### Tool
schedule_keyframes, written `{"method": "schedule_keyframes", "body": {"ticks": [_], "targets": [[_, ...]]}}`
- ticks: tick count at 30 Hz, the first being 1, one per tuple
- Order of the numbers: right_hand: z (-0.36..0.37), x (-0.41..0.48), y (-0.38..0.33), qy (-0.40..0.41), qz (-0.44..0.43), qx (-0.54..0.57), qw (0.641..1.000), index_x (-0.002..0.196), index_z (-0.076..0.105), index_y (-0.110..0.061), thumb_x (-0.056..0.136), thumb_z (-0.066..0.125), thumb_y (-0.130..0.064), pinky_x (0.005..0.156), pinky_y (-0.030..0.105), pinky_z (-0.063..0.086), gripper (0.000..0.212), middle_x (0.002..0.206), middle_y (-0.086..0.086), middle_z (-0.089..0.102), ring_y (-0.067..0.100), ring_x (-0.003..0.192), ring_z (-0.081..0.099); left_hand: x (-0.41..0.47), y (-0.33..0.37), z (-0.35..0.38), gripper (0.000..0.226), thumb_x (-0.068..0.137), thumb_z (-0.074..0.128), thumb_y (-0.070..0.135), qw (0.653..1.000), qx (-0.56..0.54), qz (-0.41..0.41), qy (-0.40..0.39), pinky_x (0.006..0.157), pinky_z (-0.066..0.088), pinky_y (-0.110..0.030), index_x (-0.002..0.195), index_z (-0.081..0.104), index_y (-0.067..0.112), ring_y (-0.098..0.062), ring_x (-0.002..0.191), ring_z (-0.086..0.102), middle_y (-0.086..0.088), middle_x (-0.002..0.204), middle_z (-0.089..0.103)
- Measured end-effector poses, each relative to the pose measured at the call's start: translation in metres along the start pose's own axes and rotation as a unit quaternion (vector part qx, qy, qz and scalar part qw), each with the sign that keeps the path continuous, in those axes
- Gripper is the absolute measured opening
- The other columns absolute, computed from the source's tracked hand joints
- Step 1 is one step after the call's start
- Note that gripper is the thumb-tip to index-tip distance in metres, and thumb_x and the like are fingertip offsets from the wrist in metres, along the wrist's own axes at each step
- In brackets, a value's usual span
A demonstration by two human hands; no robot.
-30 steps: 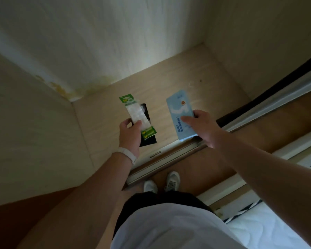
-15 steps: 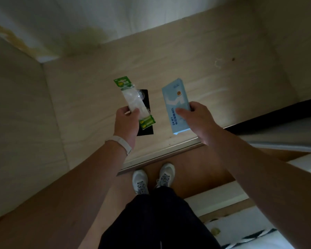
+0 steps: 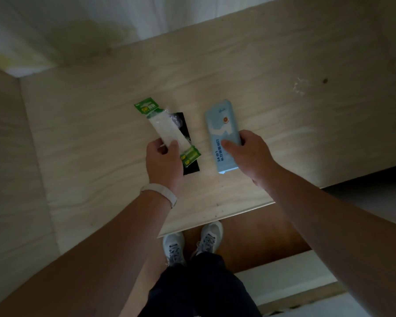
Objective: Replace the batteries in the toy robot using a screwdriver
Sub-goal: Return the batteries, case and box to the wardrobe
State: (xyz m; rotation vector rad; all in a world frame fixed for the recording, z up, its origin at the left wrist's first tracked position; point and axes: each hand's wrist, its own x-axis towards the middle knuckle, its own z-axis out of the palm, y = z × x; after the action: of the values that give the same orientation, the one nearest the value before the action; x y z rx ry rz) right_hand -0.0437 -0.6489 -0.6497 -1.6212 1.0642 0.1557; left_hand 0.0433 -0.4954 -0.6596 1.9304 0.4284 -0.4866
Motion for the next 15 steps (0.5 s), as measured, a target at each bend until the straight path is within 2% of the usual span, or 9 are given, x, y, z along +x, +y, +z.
{"method": "schedule_keyframes", "body": {"ticks": [4, 6, 8, 10, 12, 15], "targets": [[-0.002, 0.005, 0.006, -0.002, -0.055, -0.105, 0.993, 0.11, 0.058, -0.018, 0.091, 0.063, -0.032, 0.056, 0.02, 0.044, 0.024, 0.093, -0.005, 0.062, 0.01, 0.08, 0.061, -0.005, -0.002, 0.011, 0.016, 0.097, 0.061, 0.019, 1.0, 0.004, -0.006, 0.008, 0.065, 0.048, -0.019, 0.106, 0.067, 0.008, -0.009, 0.08, 0.065, 0.004, 0.089, 0.067], [-0.003, 0.008, 0.009, 0.001, -0.073, -0.127, 0.989, 0.115, 0.053, -0.017, 0.092, 0.063, -0.033, 0.057, 0.02, 0.05, 0.03, 0.098, -0.005, 0.061, 0.012, 0.081, 0.061, -0.005, -0.003, 0.015, 0.012, 0.096, 0.062, 0.02, 1.0, 0.018, -0.007, 0.008, 0.063, 0.047, -0.017, 0.099, 0.069, 0.01, -0.006, 0.074, 0.063, 0.005, 0.083, 0.066], [-0.005, 0.013, 0.012, 0.018, -0.082, -0.144, 0.986, 0.116, 0.051, -0.016, 0.091, 0.064, -0.034, 0.061, 0.024, 0.055, 0.033, 0.103, -0.003, 0.062, 0.014, 0.084, 0.063, -0.007, -0.003, 0.016, 0.014, 0.095, 0.064, 0.021, 0.999, 0.04, 0.003, 0.014, 0.06, 0.046, -0.016, 0.082, 0.067, 0.018, -0.001, 0.066, 0.059, 0.009, 0.074, 0.063], [-0.007, 0.017, 0.018, 0.045, -0.095, -0.186, 0.977, 0.112, 0.052, -0.016, 0.09, 0.064, -0.039, 0.061, 0.026, 0.055, 0.034, 0.102, -0.003, 0.063, 0.014, 0.084, 0.063, -0.006, -0.004, 0.014, 0.02, 0.095, 0.066, 0.024, 0.999, 0.049, 0.006, 0.015, 0.066, 0.048, -0.021, 0.075, 0.062, 0.025, -0.003, 0.069, 0.06, 0.012, 0.073, 0.062], [-0.007, 0.019, 0.022, 0.068, -0.109, -0.227, 0.965, 0.108, 0.055, -0.017, 0.088, 0.063, -0.045, 0.064, 0.034, 0.057, 0.035, 0.101, -0.002, 0.063, 0.017, 0.084, 0.064, -0.002, -0.006, 0.008, 0.018, 0.092, 0.068, 0.029, 0.998, 0.059, -0.004, 0.013, 0.071, 0.05, -0.028, 0.076, 0.063, 0.023, -0.011, 0.073, 0.062, 0.011, 0.073, 0.062], [-0.005, 0.018, 0.024, 0.092, -0.118, -0.251, 0.956, 0.107, 0.057, -0.016, 0.088, 0.062, -0.047, 0.069, 0.043, 0.058, 0.037, 0.101, 0.002, 0.059, 0.021, 0.086, 0.062, 0.006, -0.011, 0.001, 0.025, 0.079, 0.072, 0.042, 0.998, 0.049, -0.026, -0.008, 0.075, 0.057, -0.046, 0.07, 0.066, 0.019, -0.027, 0.073, 0.066, 0.0, 0.069, 0.065]]}}
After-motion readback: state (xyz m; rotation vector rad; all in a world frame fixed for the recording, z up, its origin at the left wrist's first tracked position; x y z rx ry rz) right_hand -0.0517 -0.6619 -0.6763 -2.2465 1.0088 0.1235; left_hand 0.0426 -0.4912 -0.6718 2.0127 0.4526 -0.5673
